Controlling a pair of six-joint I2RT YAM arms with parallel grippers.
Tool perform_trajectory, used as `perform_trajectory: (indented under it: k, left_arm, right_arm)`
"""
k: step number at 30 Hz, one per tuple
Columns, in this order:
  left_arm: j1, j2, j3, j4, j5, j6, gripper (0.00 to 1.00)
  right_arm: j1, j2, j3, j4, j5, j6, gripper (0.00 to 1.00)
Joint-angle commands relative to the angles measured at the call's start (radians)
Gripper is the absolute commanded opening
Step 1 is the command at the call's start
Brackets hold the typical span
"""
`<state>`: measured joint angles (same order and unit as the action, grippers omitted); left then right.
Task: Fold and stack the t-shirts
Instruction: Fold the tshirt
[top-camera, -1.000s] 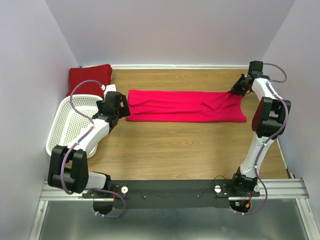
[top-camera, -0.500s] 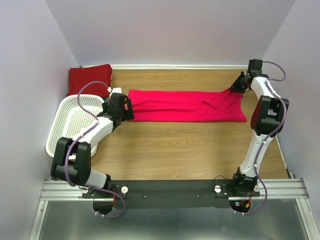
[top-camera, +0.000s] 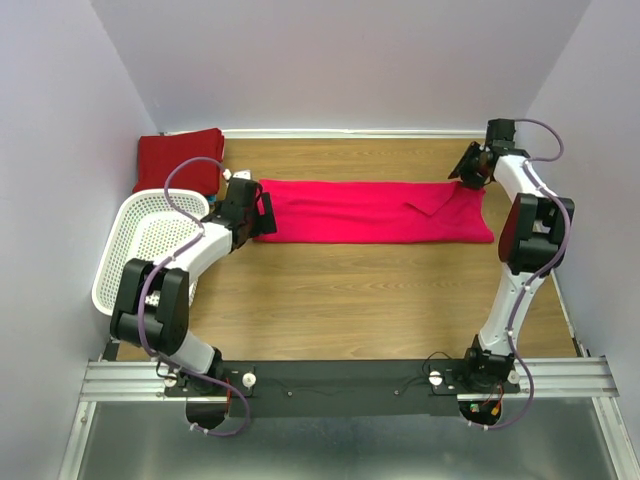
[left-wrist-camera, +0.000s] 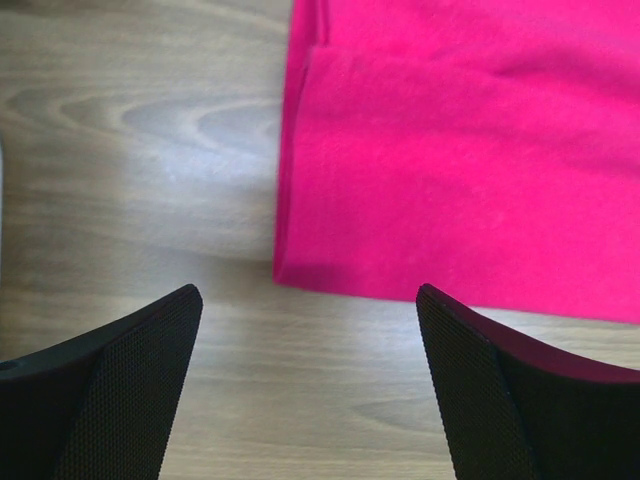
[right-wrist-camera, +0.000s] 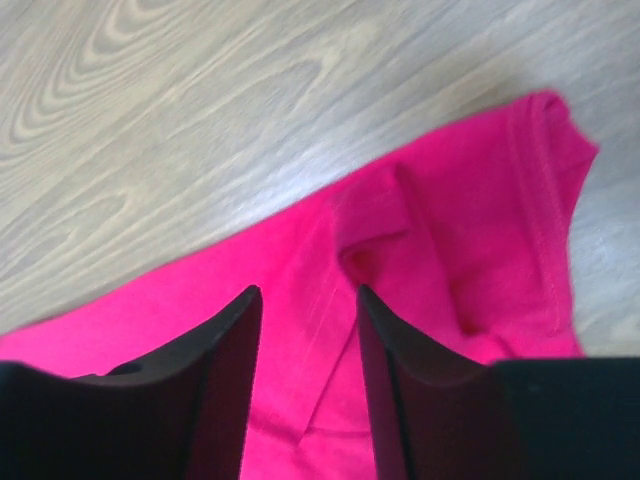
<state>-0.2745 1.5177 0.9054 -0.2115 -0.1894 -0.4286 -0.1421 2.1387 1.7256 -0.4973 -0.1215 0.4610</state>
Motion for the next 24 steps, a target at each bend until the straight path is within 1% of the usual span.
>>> perform_trajectory:
  k: [1,2,3,4,5,6,8,9,12,15,18,19,20,21,22,24]
  left_arm:
    - [-0.002,0.047,0.078,-0.009,0.063,-0.045,0.93]
    - [-0.003,0.061,0.105,-0.014,0.07,-0.05,0.88]
    - [-0.002,0.074,0.105,-0.017,0.074,-0.055,0.86]
    - [0.0,0.09,0.131,-0.025,0.077,-0.064,0.83]
    - [0.0,0.122,0.144,-0.029,0.085,-0.068,0.76]
    - [0.0,0.139,0.164,-0.035,0.091,-0.073,0.72]
    - [0.0,0.186,0.178,-0.04,0.105,-0.078,0.66]
    - [0.0,0.2,0.181,-0.042,0.108,-0.079,0.61]
    - [0.008,0.251,0.187,-0.054,0.12,-0.081,0.55]
    - [0.026,0.279,0.171,-0.062,0.125,-0.081,0.5]
    - [0.043,0.292,0.142,-0.066,0.148,-0.081,0.49]
    - [0.047,0.295,0.124,-0.065,0.157,-0.084,0.49]
    - [0.055,0.297,0.116,-0.066,0.159,-0.084,0.49]
    - [0.06,0.295,0.106,-0.065,0.162,-0.088,0.49]
    - [0.066,0.295,0.086,-0.066,0.166,-0.09,0.49]
    - [0.078,0.286,0.046,-0.06,0.183,-0.096,0.48]
  right_arm:
    - [0.013,-0.1,-0.055,0.019,0.026,-0.039,0.54]
    - [0.015,-0.126,-0.092,0.022,0.017,-0.036,0.54]
    - [0.015,-0.141,-0.092,0.022,0.016,-0.033,0.54]
    - [0.015,-0.157,-0.144,0.032,0.014,-0.024,0.54]
    - [0.015,-0.189,-0.17,0.04,0.019,-0.018,0.54]
    - [0.015,-0.204,-0.229,0.055,0.029,-0.012,0.54]
    - [0.012,-0.232,-0.286,0.066,0.052,-0.012,0.54]
    - [0.009,-0.244,-0.314,0.072,0.057,-0.007,0.54]
    - [-0.033,-0.296,-0.428,0.101,0.037,0.034,0.53]
    - [-0.082,-0.318,-0.527,0.118,0.022,0.068,0.53]
    - [-0.129,-0.356,-0.633,0.144,0.017,0.093,0.52]
    - [-0.154,-0.387,-0.664,0.178,0.02,0.106,0.52]
    - [-0.168,-0.401,-0.731,0.195,0.022,0.114,0.52]
    - [-0.184,-0.413,-0.732,0.215,0.022,0.123,0.51]
    - [-0.203,-0.422,-0.794,0.25,0.016,0.133,0.51]
    - [-0.252,-0.433,-0.837,0.275,0.014,0.156,0.5]
